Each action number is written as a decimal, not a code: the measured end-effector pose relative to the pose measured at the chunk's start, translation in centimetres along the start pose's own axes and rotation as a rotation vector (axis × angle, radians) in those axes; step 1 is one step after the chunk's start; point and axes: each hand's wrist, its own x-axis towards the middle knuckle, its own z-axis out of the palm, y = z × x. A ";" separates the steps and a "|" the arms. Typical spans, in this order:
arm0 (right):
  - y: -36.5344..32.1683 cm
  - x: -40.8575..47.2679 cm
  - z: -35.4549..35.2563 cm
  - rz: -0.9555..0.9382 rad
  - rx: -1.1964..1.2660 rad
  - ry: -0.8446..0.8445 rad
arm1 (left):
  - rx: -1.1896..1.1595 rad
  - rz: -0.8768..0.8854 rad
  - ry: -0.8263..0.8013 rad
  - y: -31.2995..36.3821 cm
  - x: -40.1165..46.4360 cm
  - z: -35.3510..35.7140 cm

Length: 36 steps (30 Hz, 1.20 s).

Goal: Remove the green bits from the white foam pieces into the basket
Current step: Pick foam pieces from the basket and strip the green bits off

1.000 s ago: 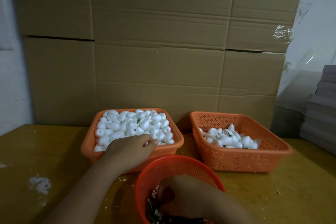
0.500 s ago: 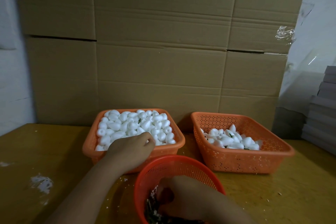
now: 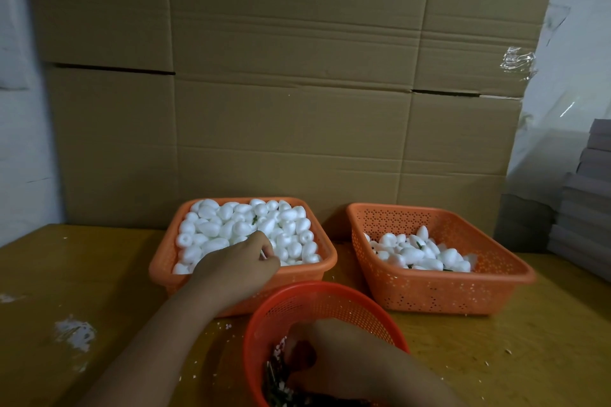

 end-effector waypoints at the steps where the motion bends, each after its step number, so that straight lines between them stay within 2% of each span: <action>1: 0.0 0.0 0.0 0.000 0.001 0.001 | -0.011 0.004 0.000 0.0 0.0 0.0; 5: 0.0 0.1 0.0 -0.004 -0.005 -0.004 | -0.085 0.023 0.103 0.3 -0.2 0.2; 9: 0.0 0.1 0.0 0.004 0.010 -0.002 | -0.259 0.046 0.241 1.6 -0.5 0.4; 14: 0.1 0.0 0.0 -0.021 0.006 0.025 | -0.434 0.221 0.391 4.8 -1.9 1.7; 18: -0.1 0.3 0.4 -0.015 -0.037 0.035 | -0.544 0.353 0.263 6.5 -3.0 4.0; 20: -0.1 0.4 0.9 0.069 -0.082 -0.034 | -0.542 0.371 0.191 6.1 -3.0 5.1; 22: -0.1 0.3 1.0 0.068 -0.092 -0.034 | -0.553 0.359 0.143 5.6 -2.8 5.6; 26: -0.1 0.1 0.3 -0.048 -0.101 0.022 | -0.619 0.359 0.136 5.3 -2.4 5.5; 36: 0.0 0.1 0.4 -0.061 -0.063 0.042 | -0.602 0.329 0.220 5.3 -2.4 5.7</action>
